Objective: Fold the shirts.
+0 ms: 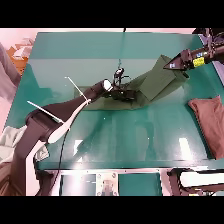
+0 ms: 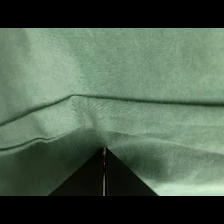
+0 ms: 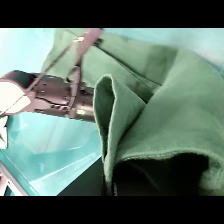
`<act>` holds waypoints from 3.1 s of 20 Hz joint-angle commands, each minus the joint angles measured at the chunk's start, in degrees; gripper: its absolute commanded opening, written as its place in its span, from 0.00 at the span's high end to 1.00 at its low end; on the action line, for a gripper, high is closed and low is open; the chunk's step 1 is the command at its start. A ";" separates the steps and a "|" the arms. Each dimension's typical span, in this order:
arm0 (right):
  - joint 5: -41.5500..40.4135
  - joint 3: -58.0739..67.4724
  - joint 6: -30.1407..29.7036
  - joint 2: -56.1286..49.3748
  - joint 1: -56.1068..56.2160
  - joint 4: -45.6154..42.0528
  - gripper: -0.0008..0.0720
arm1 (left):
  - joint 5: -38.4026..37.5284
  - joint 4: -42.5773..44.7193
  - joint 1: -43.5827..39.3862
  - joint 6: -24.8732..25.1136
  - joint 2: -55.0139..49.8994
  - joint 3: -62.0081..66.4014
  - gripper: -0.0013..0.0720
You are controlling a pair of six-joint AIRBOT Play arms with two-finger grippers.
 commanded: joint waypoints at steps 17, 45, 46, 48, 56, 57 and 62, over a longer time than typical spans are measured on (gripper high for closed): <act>-33.73 -0.17 9.70 -9.51 37.64 0.17 0.97 | -61.88 39.85 31.93 3.82 13.73 18.95 0.96; -27.36 -18.97 -0.92 -25.16 16.98 17.14 0.32 | -58.66 37.75 34.12 3.87 13.70 18.86 0.96; -28.15 -18.21 -0.92 -25.44 18.64 17.11 0.37 | -58.66 37.73 34.12 3.87 13.70 18.86 0.96; -28.24 -16.24 -0.85 -25.44 21.05 17.18 0.71 | -58.69 37.66 34.12 3.87 13.70 18.58 0.96; -16.50 6.54 9.29 -13.33 12.98 7.93 0.97 | -59.25 37.55 34.12 4.00 13.70 17.03 0.96; -15.26 8.33 12.11 -10.67 10.21 3.74 0.97 | -59.25 37.53 34.12 4.00 13.70 17.03 0.96; -10.49 9.66 21.97 1.20 -7.28 -13.42 0.97 | -59.21 36.39 34.12 4.02 13.70 17.03 0.96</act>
